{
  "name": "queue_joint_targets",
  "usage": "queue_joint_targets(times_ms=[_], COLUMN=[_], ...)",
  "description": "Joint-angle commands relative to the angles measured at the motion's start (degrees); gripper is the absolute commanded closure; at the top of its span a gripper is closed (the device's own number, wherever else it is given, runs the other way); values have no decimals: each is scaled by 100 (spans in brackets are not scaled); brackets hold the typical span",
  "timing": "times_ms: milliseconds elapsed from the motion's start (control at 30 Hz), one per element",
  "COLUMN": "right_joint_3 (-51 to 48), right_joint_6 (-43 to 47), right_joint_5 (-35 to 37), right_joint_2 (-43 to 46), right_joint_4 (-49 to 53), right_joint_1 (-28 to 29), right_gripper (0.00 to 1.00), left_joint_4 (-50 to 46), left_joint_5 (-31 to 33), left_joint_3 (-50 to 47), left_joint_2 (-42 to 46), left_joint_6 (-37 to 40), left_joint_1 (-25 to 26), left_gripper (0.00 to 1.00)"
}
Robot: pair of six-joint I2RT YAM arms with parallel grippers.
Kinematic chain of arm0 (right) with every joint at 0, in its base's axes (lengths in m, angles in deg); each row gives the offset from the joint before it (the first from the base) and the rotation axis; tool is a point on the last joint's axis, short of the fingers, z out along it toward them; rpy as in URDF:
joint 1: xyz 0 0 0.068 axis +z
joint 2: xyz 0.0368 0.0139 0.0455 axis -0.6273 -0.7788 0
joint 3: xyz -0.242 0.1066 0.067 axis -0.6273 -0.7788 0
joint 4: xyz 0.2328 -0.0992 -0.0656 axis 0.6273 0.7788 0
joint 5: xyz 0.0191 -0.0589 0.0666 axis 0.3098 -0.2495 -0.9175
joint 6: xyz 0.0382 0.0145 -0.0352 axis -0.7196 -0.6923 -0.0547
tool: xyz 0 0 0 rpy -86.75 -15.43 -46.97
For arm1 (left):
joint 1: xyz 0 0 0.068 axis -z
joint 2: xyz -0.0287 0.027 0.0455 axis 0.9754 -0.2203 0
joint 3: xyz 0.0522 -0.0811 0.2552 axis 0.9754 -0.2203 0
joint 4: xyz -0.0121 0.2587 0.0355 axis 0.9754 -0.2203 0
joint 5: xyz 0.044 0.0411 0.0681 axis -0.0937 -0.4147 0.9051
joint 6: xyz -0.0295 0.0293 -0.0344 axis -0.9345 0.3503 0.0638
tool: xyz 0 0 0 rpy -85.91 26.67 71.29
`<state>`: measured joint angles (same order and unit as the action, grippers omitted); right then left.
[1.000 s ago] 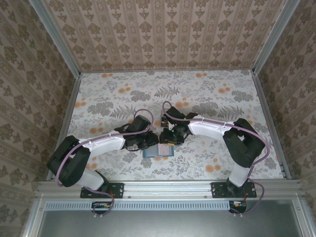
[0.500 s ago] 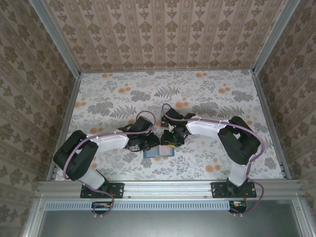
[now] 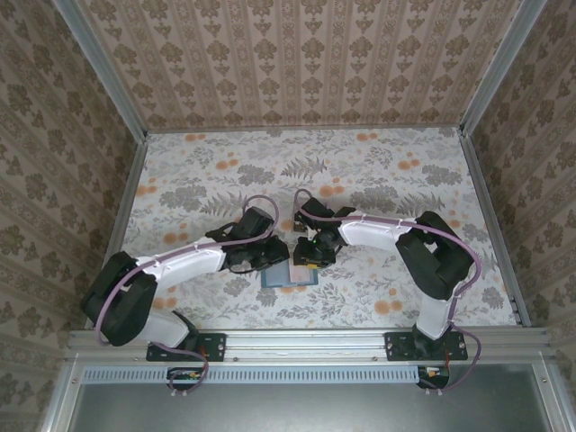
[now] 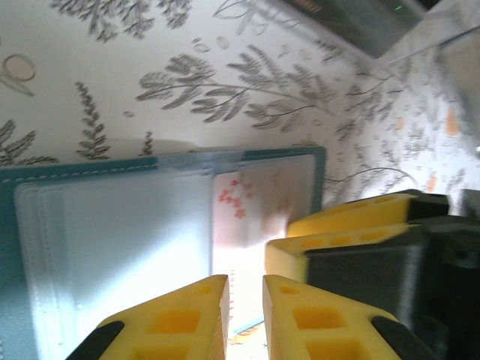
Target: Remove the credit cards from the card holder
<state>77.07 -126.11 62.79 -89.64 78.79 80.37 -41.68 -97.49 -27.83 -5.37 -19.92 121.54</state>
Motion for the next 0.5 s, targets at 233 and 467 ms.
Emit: queue_joint_targets(times_ms=[233, 467], right_joint_3=[-239, -319], right_joint_6=[-128, -176], right_joint_5=[227, 27], right_joint_2=[456, 375], right_joint_4=[73, -118], right_joint_1=[-60, -78], right_gripper=[66, 66], left_joint_4=[703, 458], left_joint_5=[-537, -314], left_joint_3=[332, 278], left_joint_2=[-533, -757], left_joint_6=[-77, -43], left_joint_1=[187, 173], left_gripper=[79, 79])
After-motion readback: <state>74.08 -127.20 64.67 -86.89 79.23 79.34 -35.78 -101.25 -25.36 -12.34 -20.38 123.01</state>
